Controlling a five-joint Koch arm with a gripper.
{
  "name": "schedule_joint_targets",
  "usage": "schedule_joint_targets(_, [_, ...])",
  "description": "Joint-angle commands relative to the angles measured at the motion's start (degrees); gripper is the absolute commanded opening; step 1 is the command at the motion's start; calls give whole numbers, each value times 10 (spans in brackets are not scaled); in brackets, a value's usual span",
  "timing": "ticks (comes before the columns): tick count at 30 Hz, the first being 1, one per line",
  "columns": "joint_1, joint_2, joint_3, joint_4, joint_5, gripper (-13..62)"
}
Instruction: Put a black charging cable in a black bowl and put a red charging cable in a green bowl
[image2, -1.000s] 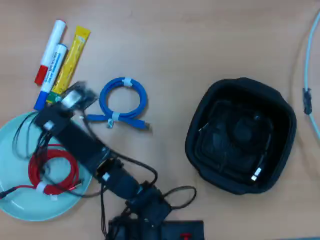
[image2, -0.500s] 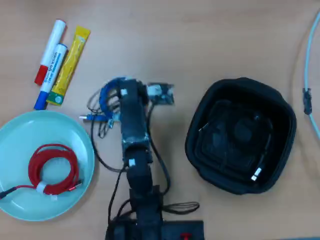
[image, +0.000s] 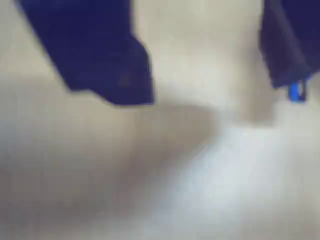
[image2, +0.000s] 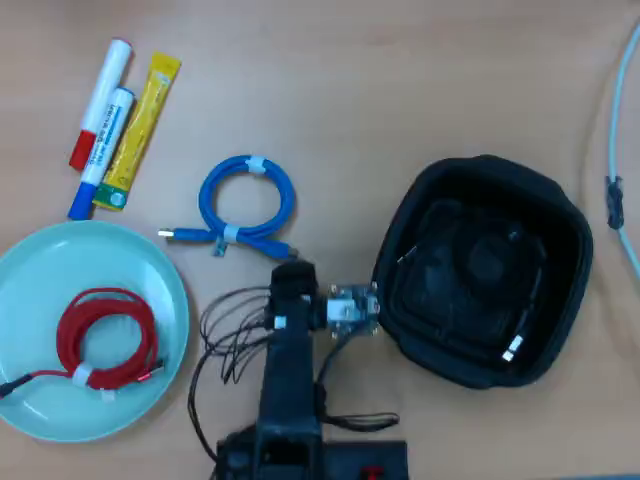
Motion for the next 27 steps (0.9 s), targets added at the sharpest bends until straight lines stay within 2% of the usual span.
schedule_joint_targets(1, [11,53,23,-97,-17,227])
schedule_joint_targets(5, [28,104,125,-131,-28,227])
schedule_joint_targets(12, [40,107,220,-182,-16,227])
schedule_joint_targets(27, [43,107,269,-232,-17,226])
